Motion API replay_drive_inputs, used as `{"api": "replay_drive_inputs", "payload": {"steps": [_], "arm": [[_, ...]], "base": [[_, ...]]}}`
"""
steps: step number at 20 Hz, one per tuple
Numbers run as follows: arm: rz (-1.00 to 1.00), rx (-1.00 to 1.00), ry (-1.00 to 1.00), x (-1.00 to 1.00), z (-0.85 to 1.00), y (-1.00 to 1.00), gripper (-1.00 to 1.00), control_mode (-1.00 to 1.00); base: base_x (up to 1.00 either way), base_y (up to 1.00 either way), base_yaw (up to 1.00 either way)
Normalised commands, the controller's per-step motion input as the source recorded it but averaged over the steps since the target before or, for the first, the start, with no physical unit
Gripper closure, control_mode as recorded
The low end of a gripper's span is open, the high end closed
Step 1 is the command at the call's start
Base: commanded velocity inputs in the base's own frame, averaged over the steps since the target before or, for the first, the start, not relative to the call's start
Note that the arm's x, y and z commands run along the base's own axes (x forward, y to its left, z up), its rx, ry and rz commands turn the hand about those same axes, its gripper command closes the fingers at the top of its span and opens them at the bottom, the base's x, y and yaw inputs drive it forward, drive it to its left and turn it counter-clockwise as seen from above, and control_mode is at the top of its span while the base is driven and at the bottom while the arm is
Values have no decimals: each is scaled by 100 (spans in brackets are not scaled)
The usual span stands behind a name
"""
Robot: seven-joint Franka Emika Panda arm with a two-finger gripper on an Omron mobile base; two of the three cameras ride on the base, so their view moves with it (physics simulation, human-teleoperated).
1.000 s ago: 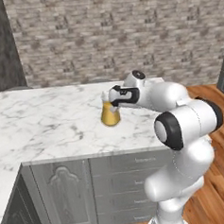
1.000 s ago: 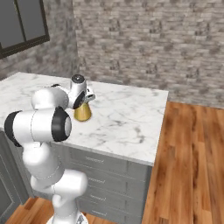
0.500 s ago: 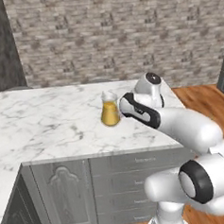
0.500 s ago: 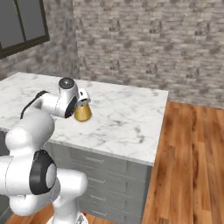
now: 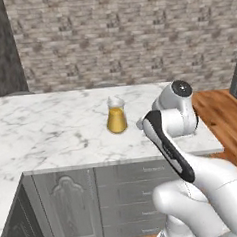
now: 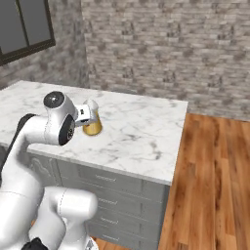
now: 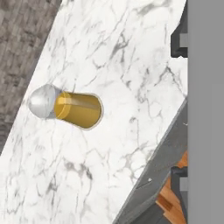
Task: Place the pitcher and cup on the dining counter for serving.
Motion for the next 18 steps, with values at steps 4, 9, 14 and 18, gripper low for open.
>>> {"api": "replay_drive_inputs", "payload": {"steps": [4, 9, 14, 18], "arm": [[-3, 1, -1, -91, 32, -12, -100, -100], [0, 0, -11, -77, 0, 0, -100, -100], [0, 0, -5, -38, 0, 0, -100, 100], [0, 0, 0, 0, 0, 0, -100, 100]], "base": [[0, 0, 0], [0, 0, 0], [-60, -4, -10], [-98, -28, -41]]}}
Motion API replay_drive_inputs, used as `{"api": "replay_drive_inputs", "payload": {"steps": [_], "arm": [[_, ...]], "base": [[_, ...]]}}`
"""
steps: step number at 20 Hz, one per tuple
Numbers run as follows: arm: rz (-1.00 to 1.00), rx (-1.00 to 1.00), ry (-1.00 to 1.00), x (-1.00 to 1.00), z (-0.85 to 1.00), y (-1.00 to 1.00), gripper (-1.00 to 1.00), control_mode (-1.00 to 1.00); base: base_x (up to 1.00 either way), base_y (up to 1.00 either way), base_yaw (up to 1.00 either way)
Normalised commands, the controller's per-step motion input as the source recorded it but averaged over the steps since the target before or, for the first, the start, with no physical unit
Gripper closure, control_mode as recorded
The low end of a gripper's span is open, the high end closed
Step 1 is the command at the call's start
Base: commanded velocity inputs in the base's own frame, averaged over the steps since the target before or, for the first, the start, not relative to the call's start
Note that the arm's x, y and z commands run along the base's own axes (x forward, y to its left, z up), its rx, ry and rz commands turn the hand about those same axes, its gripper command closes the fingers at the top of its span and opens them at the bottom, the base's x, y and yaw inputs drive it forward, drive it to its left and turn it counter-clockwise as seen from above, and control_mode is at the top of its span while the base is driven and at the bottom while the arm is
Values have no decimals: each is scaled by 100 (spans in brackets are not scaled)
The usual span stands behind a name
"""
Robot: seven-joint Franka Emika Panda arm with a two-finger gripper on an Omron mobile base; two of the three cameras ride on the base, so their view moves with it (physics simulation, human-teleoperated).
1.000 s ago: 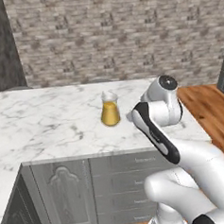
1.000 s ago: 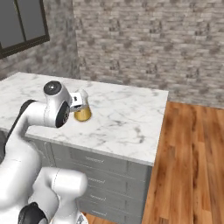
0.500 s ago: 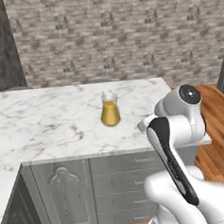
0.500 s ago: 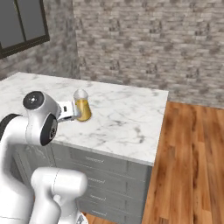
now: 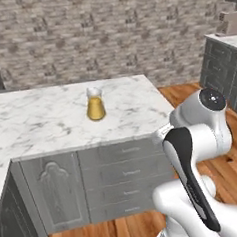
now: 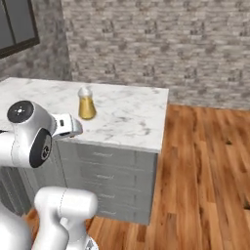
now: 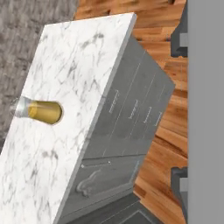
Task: Place the pitcher and cup on the dining counter for serving.
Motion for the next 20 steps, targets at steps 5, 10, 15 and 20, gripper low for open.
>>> {"api": "replay_drive_inputs", "payload": {"steps": [5, 10, 15, 20], "arm": [[0, 0, 0, 0, 0, 0, -100, 100], [0, 0, 0, 0, 0, 0, -100, 100], [0, 0, 0, 0, 0, 0, -100, 100], [0, 0, 0, 0, 0, 0, -100, 100]], "base": [[-70, -26, -55], [-46, -30, -60], [-17, -34, -66], [1, -54, -70]]}}
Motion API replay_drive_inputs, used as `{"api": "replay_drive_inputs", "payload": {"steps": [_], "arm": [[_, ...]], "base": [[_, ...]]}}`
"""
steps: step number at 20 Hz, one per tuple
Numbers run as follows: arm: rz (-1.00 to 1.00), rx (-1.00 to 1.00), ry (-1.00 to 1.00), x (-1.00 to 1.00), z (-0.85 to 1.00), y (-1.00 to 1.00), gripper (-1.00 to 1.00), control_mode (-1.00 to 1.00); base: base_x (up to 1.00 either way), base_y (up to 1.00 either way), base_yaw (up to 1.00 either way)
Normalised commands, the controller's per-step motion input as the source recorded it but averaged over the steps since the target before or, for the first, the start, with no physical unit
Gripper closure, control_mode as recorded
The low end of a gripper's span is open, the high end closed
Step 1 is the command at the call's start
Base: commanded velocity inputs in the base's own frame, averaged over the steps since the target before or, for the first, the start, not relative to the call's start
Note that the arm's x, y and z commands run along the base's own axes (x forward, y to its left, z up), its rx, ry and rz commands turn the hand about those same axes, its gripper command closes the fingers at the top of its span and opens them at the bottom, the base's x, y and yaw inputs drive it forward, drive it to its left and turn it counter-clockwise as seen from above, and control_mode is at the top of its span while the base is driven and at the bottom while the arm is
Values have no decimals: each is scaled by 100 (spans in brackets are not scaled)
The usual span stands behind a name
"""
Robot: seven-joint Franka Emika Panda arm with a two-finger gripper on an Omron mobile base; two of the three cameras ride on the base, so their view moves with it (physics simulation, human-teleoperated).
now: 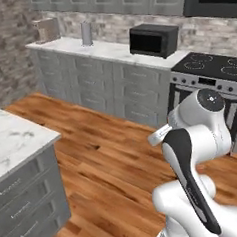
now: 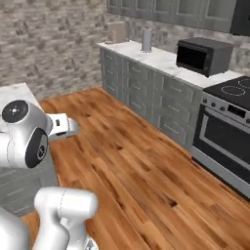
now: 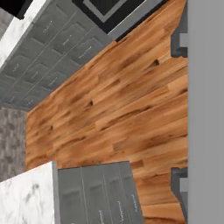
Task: Place the pitcher and cup on the dining counter for serving.
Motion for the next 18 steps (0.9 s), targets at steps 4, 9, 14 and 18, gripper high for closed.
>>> {"api": "replay_drive_inputs", "payload": {"steps": [4, 9, 14, 18], "arm": [[0, 0, 0, 0, 0, 0, -100, 100], [0, 0, 0, 0, 0, 0, -100, 100], [0, 0, 0, 0, 0, 0, -100, 100], [0, 0, 0, 0, 0, 0, -100, 100]], "base": [[11, -51, -73], [8, -40, -77], [9, -38, -76], [25, -20, -73]]}}
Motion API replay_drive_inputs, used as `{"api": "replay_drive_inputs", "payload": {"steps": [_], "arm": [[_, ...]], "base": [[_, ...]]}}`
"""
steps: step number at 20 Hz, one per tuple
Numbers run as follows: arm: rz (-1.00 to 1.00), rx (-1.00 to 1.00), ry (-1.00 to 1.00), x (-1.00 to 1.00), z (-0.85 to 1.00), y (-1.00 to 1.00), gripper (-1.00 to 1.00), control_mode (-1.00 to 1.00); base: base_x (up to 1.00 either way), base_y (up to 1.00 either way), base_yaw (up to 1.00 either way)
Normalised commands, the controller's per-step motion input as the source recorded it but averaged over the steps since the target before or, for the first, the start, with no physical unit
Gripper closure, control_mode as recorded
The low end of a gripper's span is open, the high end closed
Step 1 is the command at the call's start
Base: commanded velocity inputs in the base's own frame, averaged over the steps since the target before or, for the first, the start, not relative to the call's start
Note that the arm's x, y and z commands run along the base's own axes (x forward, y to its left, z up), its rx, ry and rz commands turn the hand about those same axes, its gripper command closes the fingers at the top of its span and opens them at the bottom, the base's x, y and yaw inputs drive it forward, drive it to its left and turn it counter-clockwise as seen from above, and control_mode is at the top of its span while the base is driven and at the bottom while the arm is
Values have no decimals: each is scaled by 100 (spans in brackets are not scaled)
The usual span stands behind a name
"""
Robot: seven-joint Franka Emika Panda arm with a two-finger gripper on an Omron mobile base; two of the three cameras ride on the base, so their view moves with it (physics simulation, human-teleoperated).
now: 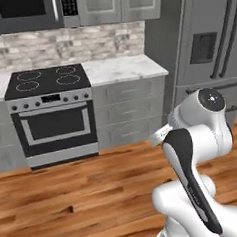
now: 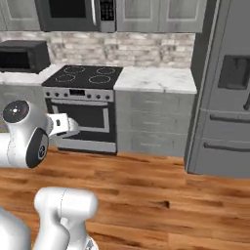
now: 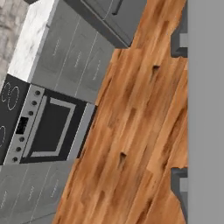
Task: Place the pitcher and cup on the dining counter for serving.
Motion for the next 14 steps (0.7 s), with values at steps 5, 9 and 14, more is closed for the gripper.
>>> {"api": "replay_drive_inputs", "payload": {"steps": [5, 9, 14], "arm": [[0, 0, 0, 0, 0, 0, -100, 100], [0, 0, 0, 0, 0, 0, -100, 100], [0, 0, 0, 0, 0, 0, -100, 100]], "base": [[41, -8, -70], [39, -8, -70], [32, -14, -71]]}}
